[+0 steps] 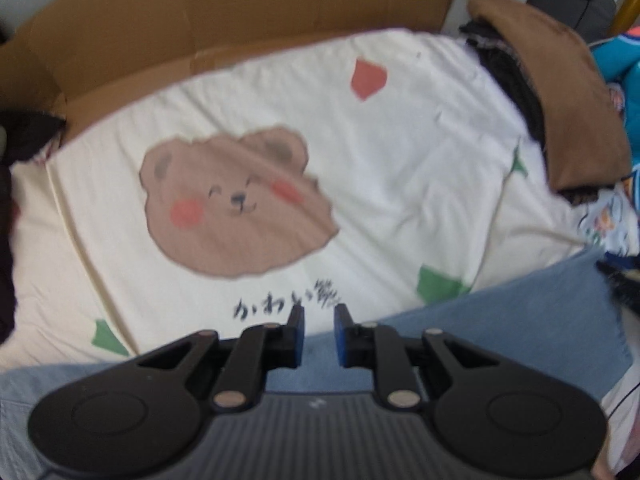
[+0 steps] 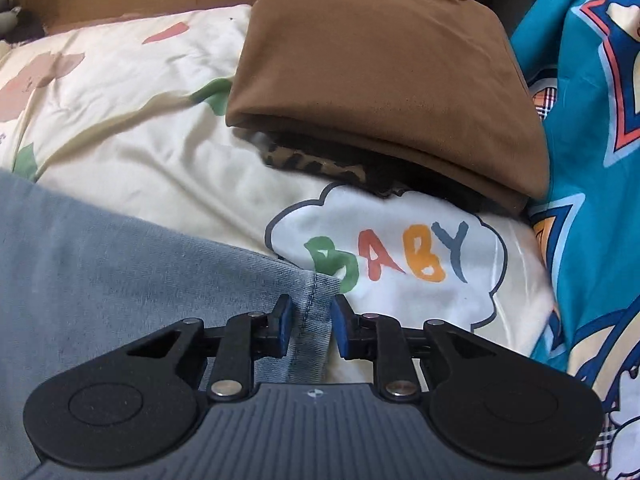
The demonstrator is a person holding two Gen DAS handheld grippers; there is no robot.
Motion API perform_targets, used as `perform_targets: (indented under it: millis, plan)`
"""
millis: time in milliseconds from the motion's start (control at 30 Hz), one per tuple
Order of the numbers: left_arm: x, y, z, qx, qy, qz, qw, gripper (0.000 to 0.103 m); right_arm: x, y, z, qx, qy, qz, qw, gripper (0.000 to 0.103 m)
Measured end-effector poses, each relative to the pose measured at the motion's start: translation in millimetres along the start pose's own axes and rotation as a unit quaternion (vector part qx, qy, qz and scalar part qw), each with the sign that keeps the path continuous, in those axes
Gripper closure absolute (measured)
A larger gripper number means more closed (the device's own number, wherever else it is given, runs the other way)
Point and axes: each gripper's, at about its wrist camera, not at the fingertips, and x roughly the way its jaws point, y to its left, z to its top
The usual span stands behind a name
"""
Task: Fold clothes
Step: 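Pinch and release the jeans edge with the right gripper, then withdraw, then grasp the light-blue jeans leg hem with the right gripper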
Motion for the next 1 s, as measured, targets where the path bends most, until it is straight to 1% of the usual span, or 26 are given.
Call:
perform_targets:
  millis: [67, 133, 233, 267, 300, 333, 467, 567, 633, 700, 733, 800, 900, 1000]
  plan:
    - [-9, -13, 12, 0.014, -0.002, 0.003, 0.9999, 0.086, 4, 1, -2, 0.007, -0.006, 0.002, 1.0, 0.079]
    - [-16, -28, 25, 0.031, -0.004, 0.006, 0.9995, 0.086, 9, -2, -5, 0.027, -0.01, 0.011, 1.0, 0.078]
    - [-24, -53, 42, 0.051, -0.007, -0.001, 0.9987, 0.086, 11, -7, -6, 0.053, -0.013, 0.018, 0.998, 0.077]
    - [-26, -62, 48, 0.057, -0.008, -0.004, 0.9984, 0.086, 11, -9, -6, 0.062, -0.015, 0.02, 0.998, 0.077]
    - [-29, -71, 54, 0.062, -0.009, -0.007, 0.998, 0.086, 11, -12, -7, 0.073, -0.016, 0.023, 0.997, 0.072]
    - [-31, -79, 58, 0.067, -0.011, -0.011, 0.9976, 0.086, 12, -16, -7, 0.09, -0.015, 0.029, 0.995, 0.072]
    - [-39, -113, 77, 0.087, -0.019, -0.025, 0.9957, 0.085, 17, -39, -6, 0.172, -0.01, 0.068, 0.983, 0.07]
    - [-44, -133, 82, 0.081, -0.027, -0.042, 0.9954, 0.084, 12, -58, -11, 0.23, -0.038, 0.104, 0.967, 0.07]
    - [-47, -148, 81, 0.084, -0.035, -0.046, 0.9948, 0.083, 5, -71, -15, 0.254, -0.051, 0.133, 0.957, 0.07]
    - [-48, -164, 77, 0.087, -0.044, -0.049, 0.9941, 0.082, -3, -84, -19, 0.265, -0.06, 0.16, 0.949, 0.069]
    - [-47, -171, 73, 0.082, -0.047, -0.057, 0.9939, 0.08, -7, -89, -21, 0.263, -0.062, 0.171, 0.947, 0.068]
    - [-45, -185, 64, 0.072, -0.053, -0.074, 0.9933, 0.08, -14, -95, -27, 0.253, -0.064, 0.188, 0.947, 0.063]
    - [-41, -205, 51, 0.055, -0.061, -0.098, 0.9918, 0.08, -23, -101, -39, 0.244, -0.059, 0.201, 0.947, 0.063]
    - [-35, -216, 37, 0.021, -0.059, -0.108, 0.9922, 0.08, -28, -98, -52, 0.237, -0.045, 0.205, 0.949, 0.063]
